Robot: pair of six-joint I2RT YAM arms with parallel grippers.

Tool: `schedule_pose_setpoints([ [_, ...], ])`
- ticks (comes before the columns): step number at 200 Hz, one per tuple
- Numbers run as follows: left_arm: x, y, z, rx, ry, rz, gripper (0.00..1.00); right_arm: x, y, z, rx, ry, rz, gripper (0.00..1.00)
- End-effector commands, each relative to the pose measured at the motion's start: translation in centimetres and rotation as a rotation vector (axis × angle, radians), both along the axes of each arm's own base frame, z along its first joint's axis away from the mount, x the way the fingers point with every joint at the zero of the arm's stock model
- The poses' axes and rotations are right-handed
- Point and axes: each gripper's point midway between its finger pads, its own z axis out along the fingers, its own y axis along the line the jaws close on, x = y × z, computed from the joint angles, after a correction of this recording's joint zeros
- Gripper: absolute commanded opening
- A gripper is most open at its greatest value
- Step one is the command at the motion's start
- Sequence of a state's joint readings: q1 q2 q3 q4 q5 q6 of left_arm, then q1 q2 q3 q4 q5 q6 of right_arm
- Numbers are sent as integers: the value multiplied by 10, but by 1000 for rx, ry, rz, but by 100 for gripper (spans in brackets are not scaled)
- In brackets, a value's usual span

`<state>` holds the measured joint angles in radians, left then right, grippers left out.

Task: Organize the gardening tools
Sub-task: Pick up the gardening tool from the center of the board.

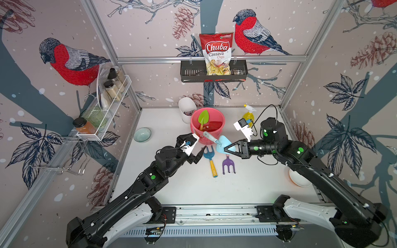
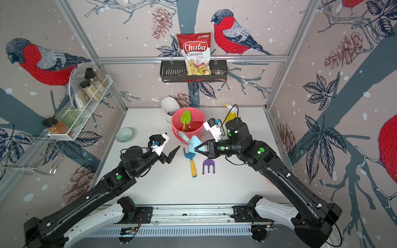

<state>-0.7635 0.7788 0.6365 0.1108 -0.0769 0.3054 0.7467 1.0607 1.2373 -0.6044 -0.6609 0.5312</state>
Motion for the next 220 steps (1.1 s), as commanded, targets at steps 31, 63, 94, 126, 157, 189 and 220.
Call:
schedule_pose_setpoints([
  [31, -12, -2, -2, 188, -204, -77, 84, -29, 2, 0, 28, 124, 100, 0],
  [63, -28, -20, 7, 170, -249, -195, 77, -30, 8, -1, 30, 138, 121, 0],
  [94, -37, -34, 12, 174, -265, -261, 72, -26, 13, 7, 52, 126, 126, 0],
  [126, -39, -40, 19, 157, -276, -280, 57, -25, 16, 7, 65, 128, 136, 0],
  [157, -36, -41, 16, 158, -264, -276, 43, -27, 16, 10, 84, 124, 148, 0],
  [189, -38, -42, 17, 133, -260, -287, 32, -26, 17, 9, 88, 129, 152, 0],
  [220, -38, -44, 21, 116, -262, -291, 0, -25, 18, 9, 98, 127, 150, 0],
])
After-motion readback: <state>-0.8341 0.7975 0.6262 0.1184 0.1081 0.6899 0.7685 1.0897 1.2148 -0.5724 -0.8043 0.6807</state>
